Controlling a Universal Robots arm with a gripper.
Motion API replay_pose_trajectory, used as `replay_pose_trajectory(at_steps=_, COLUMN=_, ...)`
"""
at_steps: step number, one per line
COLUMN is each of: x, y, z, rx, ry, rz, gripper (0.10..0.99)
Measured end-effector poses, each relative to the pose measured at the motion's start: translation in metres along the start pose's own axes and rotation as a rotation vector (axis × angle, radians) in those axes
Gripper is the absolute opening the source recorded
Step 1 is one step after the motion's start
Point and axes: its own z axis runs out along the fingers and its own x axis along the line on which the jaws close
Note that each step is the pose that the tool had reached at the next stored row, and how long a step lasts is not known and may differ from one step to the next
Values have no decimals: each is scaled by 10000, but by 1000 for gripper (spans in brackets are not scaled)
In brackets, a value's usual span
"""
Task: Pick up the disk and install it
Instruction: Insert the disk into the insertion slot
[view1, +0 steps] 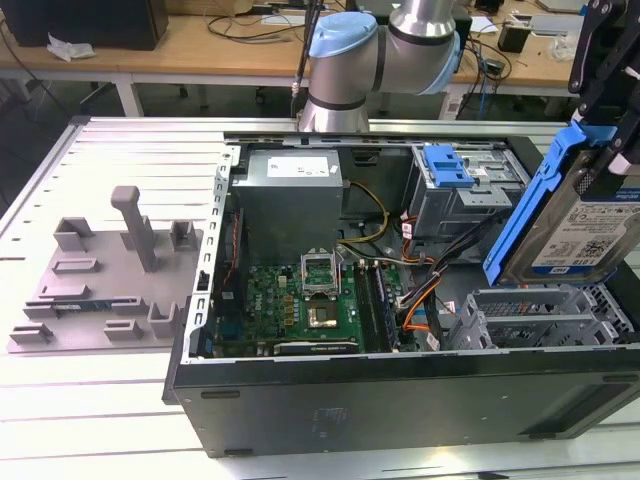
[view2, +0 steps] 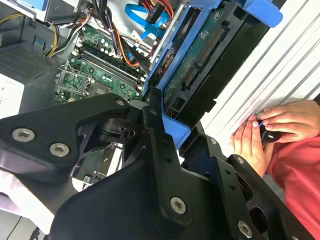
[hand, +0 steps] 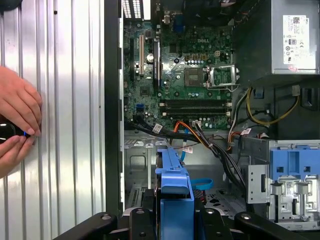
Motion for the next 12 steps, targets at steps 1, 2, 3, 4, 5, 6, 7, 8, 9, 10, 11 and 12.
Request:
replay_pose_trajectory(at_steps=1, x=0, y=0, z=3, rx=0, ry=-1, rz=0, gripper=365)
replay_pose_trajectory(at_steps=2, x=0, y=0, z=5, rx=0, ry=-1, rz=0, gripper=365)
replay_pose_trajectory(at_steps=3, x=0, y=0, z=8, rx=0, ry=-1, rz=0, gripper=365)
replay_pose_trajectory(at_steps=4, x=0, y=0, z=11, rx=0, ry=0, rz=0, gripper=365)
replay_pose_trajectory(at_steps=5, x=0, y=0, z=15, rx=0, ry=0, rz=0, gripper=365)
replay_pose_trajectory(at_steps=6, x=0, y=0, z=18, rx=0, ry=1, rz=0, gripper=365)
replay_pose_trajectory(at_steps=7, x=1, y=0, z=22, rx=0, ry=1, rz=0, gripper=365)
replay_pose_trajectory(at_steps=8, x=1, y=0, z=26, rx=0, ry=1, rz=0, gripper=365)
replay_pose_trajectory(at_steps=9, x=1, y=-1, z=31, rx=0, ry=0, rz=0, gripper=365)
replay_pose_trajectory(at_steps=10, x=1, y=-1, z=36, rx=0, ry=0, rz=-1, gripper=365)
replay_pose_trajectory(at_steps=11, x=1, y=-1, z=39, rx=0, ry=0, rz=-1, gripper=365)
replay_pose_trajectory(at_steps=12, x=1, y=-1, z=42, rx=0, ry=1, rz=-2, gripper=365)
